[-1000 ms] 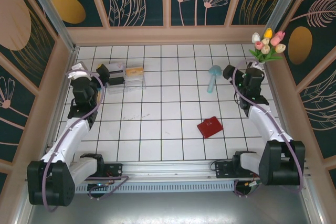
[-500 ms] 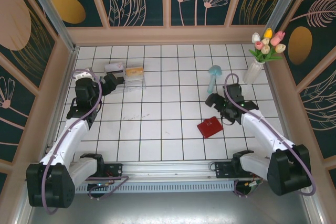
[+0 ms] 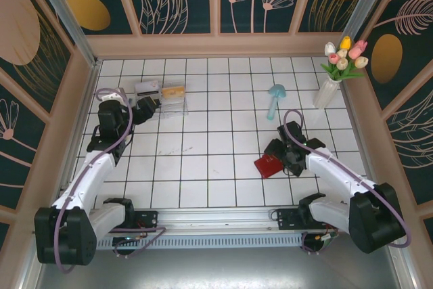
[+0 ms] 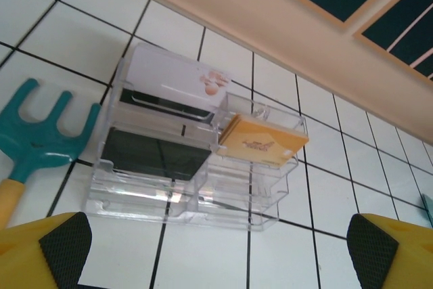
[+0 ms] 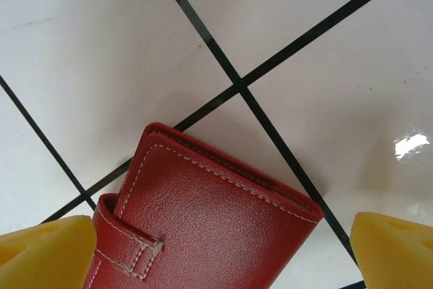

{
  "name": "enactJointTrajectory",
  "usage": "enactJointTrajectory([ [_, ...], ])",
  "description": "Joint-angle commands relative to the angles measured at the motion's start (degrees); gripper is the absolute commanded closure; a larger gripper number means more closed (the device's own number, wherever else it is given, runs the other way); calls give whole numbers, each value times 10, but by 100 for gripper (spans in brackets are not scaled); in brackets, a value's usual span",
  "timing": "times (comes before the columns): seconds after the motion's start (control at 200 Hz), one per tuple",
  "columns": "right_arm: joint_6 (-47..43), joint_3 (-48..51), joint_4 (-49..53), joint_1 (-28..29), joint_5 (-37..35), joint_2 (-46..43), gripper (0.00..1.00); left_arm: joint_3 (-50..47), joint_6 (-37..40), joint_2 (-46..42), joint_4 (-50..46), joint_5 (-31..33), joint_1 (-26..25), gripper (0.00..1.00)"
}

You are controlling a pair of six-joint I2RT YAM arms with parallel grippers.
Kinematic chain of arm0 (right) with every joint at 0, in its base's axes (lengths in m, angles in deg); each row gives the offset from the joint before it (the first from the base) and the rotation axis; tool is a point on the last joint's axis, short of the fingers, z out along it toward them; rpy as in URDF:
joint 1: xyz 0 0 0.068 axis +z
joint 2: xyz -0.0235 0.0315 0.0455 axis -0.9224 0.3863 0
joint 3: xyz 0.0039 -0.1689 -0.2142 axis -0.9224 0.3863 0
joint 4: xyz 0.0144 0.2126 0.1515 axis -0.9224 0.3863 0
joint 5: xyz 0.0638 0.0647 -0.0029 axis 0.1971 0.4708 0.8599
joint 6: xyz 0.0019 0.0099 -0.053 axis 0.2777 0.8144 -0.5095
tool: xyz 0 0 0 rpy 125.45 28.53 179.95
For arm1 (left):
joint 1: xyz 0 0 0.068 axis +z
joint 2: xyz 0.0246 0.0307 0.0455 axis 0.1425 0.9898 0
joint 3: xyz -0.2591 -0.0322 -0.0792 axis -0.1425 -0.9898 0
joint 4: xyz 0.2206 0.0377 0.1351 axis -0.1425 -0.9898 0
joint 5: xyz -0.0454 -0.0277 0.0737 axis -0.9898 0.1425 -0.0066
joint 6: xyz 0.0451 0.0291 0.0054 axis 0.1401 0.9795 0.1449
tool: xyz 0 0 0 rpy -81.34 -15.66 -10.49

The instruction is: Take the credit cards out of the card holder

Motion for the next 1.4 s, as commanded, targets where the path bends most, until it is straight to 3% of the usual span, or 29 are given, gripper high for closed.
enactJointTrajectory([
  [0.0, 12, 9, 7, 9, 14, -3, 5, 14, 0, 15, -8, -37, 2, 1],
  [0.475, 1, -10, -115, 65, 81, 103, 13, -8, -45, 55, 13, -130, -12, 2],
  [0.886, -33, -151, -179, 134, 94, 255, 14, 0, -105, 138, 55, -104, -193, 5],
  [1.026, -42, -176, -186, 136, 88, 241, 15, 19, -119, 171, 59, -95, -243, 12],
  [1.241, -34, -167, -117, 125, -6, 180, 16, 34, -140, 215, 82, -104, -299, 29],
  [1.396, -29, -111, -155, 99, 48, 147, 20, 46, -146, 263, 95, -149, -329, 48],
])
